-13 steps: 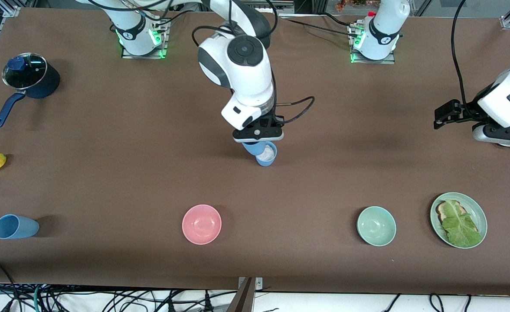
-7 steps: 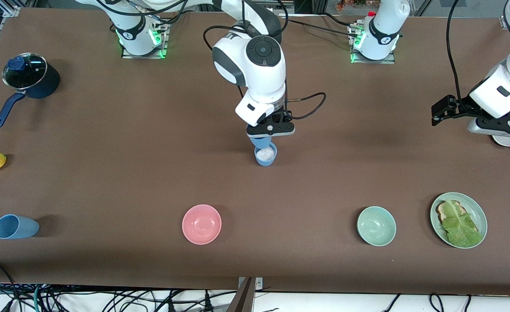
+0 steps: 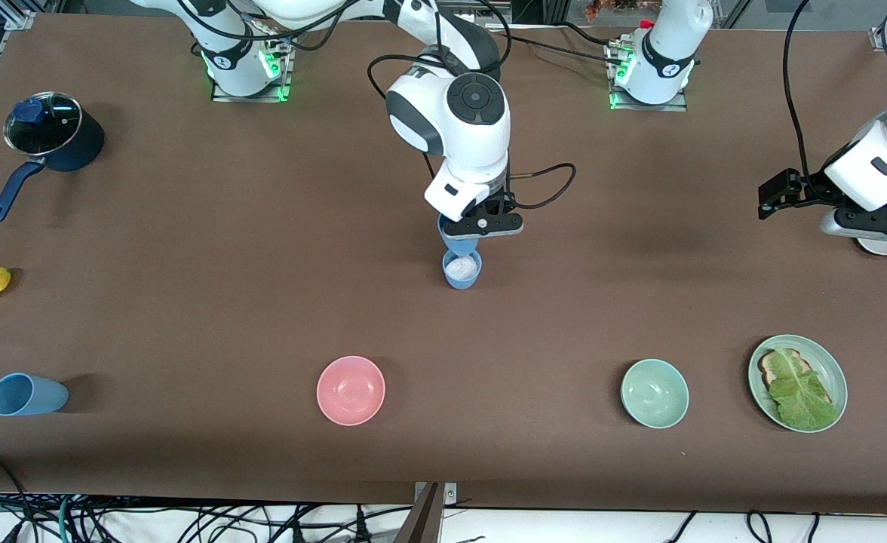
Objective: Stack blue cups with both arms
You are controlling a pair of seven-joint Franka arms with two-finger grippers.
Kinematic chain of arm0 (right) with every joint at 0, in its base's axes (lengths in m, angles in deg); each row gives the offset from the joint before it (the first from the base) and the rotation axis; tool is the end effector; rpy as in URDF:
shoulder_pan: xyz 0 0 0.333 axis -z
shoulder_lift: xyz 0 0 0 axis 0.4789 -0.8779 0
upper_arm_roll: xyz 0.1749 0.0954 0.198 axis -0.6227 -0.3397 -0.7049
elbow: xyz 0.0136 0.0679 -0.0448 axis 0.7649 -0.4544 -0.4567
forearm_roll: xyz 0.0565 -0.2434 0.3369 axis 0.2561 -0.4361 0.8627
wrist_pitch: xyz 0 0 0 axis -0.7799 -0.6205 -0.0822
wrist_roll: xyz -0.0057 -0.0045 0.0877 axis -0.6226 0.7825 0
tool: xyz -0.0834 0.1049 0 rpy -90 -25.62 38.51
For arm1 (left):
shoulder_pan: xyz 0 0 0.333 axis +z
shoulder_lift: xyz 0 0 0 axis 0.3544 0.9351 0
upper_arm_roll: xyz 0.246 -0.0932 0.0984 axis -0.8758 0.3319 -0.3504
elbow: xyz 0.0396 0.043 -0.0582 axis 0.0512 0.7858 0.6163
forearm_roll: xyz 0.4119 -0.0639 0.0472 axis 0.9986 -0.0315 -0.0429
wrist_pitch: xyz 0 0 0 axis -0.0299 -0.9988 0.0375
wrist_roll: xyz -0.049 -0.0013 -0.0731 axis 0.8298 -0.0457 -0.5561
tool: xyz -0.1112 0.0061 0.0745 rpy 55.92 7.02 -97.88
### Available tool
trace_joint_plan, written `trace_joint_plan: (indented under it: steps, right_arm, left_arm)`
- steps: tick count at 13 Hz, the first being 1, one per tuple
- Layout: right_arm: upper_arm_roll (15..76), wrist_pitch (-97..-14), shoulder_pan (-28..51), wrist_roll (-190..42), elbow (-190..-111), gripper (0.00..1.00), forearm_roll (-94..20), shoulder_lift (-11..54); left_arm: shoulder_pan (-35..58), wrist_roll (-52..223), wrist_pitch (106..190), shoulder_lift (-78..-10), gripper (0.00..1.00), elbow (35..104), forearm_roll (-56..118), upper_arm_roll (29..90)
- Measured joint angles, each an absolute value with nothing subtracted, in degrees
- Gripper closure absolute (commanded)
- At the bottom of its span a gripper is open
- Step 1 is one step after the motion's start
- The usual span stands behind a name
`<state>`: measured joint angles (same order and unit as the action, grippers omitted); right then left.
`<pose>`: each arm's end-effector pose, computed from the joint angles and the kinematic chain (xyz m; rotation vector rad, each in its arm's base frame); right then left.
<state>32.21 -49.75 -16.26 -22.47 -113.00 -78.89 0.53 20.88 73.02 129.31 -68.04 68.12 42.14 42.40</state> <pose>0.4958 0.5905 0.3167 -3.0751 -0.1390 -0.0574 0.5940 -0.0077 0.4924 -3.1037 0.1993 0.0334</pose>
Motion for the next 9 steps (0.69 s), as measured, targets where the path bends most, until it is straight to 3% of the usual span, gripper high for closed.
trace_joint_plan:
  steps: [5, 9]
  right_arm:
    - [32.94, -49.74, -16.74, -22.47, -112.45, 1.0, -78.91, 0.0]
    - [33.12, -49.76, -16.76, -22.47, -112.31, 1.0, -79.26, -0.12]
  left_arm:
    - [16.51, 72.85, 129.31, -68.01, 0.0, 68.28, 42.14, 37.59]
    - [16.03, 72.85, 129.34, -68.2, 0.0, 68.28, 42.14, 37.35]
